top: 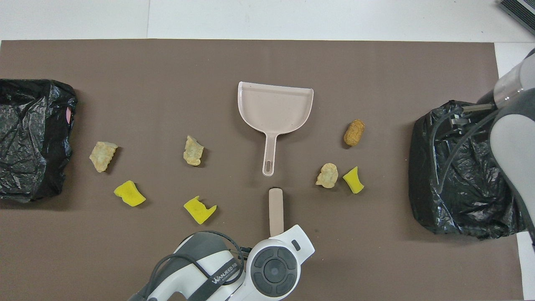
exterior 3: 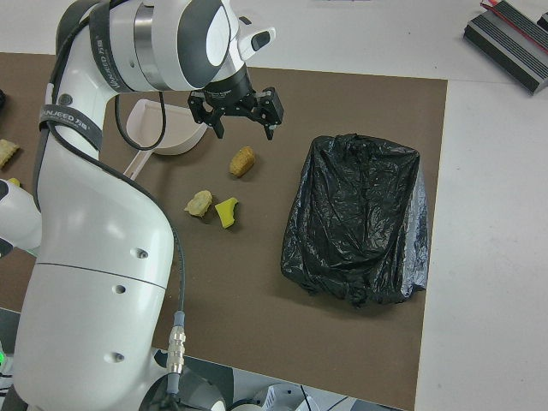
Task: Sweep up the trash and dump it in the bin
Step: 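Reach the right gripper to the dustpan handle while the left gripper reaches the brush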
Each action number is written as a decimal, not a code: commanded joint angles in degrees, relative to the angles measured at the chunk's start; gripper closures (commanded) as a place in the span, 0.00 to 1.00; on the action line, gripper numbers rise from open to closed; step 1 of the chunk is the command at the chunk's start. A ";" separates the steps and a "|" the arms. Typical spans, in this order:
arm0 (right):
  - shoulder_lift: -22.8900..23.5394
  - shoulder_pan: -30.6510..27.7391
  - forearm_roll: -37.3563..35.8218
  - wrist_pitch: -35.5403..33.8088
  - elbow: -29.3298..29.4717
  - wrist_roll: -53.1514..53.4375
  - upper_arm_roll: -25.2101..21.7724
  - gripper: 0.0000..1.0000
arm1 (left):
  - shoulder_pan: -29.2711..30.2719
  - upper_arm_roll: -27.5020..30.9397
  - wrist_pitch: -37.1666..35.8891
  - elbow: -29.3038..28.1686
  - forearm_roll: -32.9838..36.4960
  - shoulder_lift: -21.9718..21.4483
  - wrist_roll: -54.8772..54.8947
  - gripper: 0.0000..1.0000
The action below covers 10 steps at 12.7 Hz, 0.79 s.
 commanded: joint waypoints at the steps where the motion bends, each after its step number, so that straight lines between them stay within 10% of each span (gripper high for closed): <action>1: 4.18 -0.39 0.19 0.09 4.10 2.57 3.13 0.00 | -1.30 0.32 3.07 -2.19 -0.69 -0.25 -1.34 0.00; 7: 8.76 1.88 5.18 -0.26 5.17 16.67 7.27 0.00 | -3.85 0.32 4.21 -2.19 -0.69 1.68 -6.36 0.15; 10: 10.87 5.06 10.27 5.34 4.38 22.26 7.36 0.00 | -3.77 0.40 3.34 -2.02 -0.60 1.86 -6.27 0.51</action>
